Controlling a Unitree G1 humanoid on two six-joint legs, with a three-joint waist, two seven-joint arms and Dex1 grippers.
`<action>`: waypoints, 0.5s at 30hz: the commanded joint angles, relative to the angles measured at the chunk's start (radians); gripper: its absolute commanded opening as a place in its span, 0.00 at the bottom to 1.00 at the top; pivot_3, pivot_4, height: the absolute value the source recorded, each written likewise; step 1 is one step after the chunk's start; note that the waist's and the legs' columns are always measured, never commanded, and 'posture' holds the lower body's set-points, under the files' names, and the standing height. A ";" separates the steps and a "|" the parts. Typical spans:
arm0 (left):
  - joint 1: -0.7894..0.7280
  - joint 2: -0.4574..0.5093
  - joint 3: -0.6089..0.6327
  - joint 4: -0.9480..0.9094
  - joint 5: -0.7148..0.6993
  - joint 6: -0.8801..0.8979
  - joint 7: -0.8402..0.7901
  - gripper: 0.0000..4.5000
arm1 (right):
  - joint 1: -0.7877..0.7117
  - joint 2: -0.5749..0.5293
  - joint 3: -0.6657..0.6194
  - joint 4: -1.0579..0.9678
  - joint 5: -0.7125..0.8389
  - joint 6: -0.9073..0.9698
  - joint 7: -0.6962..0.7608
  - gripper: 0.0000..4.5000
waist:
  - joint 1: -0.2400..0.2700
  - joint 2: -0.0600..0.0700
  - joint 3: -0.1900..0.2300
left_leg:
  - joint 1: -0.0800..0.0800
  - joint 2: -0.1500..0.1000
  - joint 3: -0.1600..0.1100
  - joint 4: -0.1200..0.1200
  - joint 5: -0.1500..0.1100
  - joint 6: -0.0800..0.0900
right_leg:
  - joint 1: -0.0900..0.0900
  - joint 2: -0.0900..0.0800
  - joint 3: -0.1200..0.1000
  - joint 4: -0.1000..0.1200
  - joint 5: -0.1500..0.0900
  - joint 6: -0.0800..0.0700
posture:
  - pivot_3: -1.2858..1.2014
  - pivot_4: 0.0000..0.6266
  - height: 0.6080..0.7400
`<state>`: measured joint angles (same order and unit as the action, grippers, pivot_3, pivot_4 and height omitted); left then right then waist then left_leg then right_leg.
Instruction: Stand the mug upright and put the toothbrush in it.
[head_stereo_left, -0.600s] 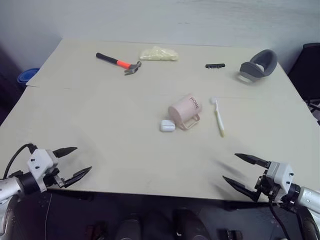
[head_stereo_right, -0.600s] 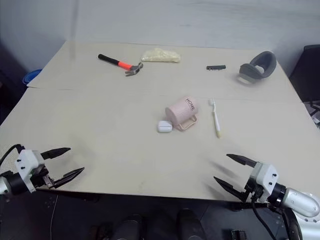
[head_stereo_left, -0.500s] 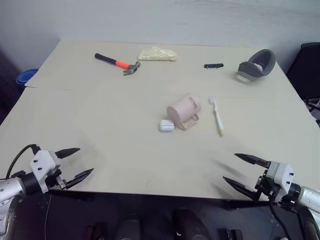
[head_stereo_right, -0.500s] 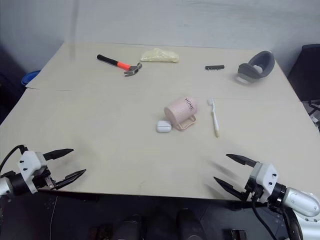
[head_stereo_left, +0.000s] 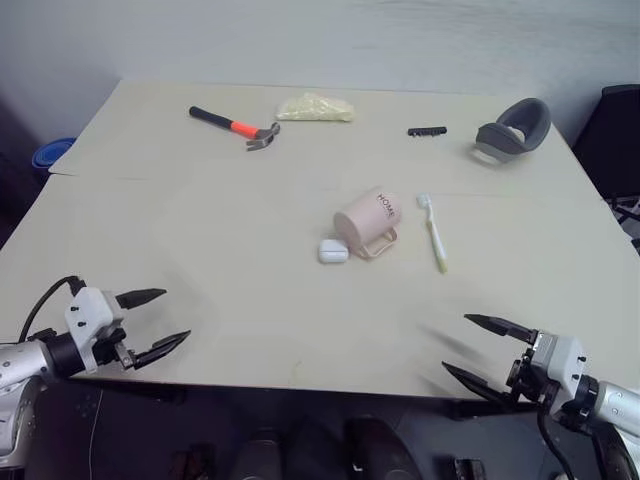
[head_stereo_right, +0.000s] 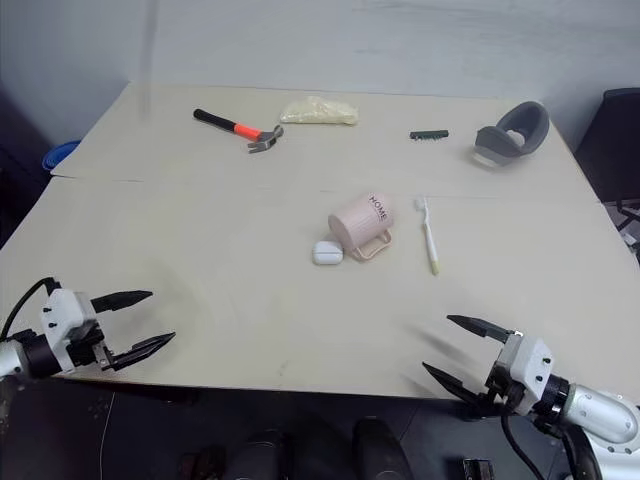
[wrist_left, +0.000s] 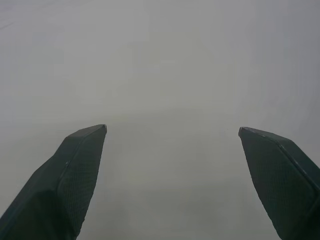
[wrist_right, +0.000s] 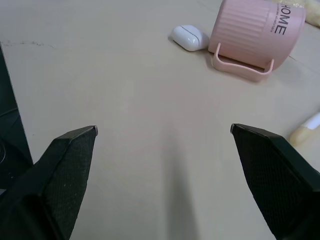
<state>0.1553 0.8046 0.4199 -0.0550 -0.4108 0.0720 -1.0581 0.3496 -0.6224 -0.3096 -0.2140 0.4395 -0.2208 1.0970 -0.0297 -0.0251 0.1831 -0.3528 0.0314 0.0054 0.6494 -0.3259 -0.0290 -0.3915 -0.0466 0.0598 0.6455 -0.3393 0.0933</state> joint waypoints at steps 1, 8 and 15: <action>-0.037 0.035 -0.012 -0.040 -0.075 0.087 -0.043 1.00 | 0.023 0.008 -0.018 -0.016 0.021 -0.026 -0.003 0.99 | 0.000 0.000 0.000 | 0.000 0.000 0.000 0.000 0.000 0.000 | 0.000 0.000 0.000 0.000 0.000 0.000 | 0.52 0.24 1.00; -0.499 -0.025 -0.336 0.026 -0.002 0.250 -0.040 1.00 | 0.069 0.070 0.007 -0.230 0.171 0.019 -0.045 0.99 | 0.022 0.001 0.000 | 0.000 -0.001 -0.002 0.004 0.001 0.000 | 0.001 0.001 -0.001 0.003 0.001 0.001 | 0.52 0.24 1.00; -0.932 -0.354 -0.577 0.525 0.200 0.098 -0.006 1.00 | 0.045 0.107 0.063 -0.355 0.147 0.067 -0.155 0.99 | 0.028 0.000 0.000 | -0.003 -0.003 0.005 0.010 0.000 0.000 | -0.003 0.009 -0.003 0.006 0.001 0.002 | 0.52 0.24 1.00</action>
<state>-0.7407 0.4687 -0.1370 0.4140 -0.2390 0.2180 -1.0641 0.4008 -0.5184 -0.2487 -0.5082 0.5777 -0.1641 0.9684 -0.0021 -0.0247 0.1832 -0.3571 0.0290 0.0098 0.6612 -0.3263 -0.0288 -0.3949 -0.0366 0.0566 0.6516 -0.3382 0.0957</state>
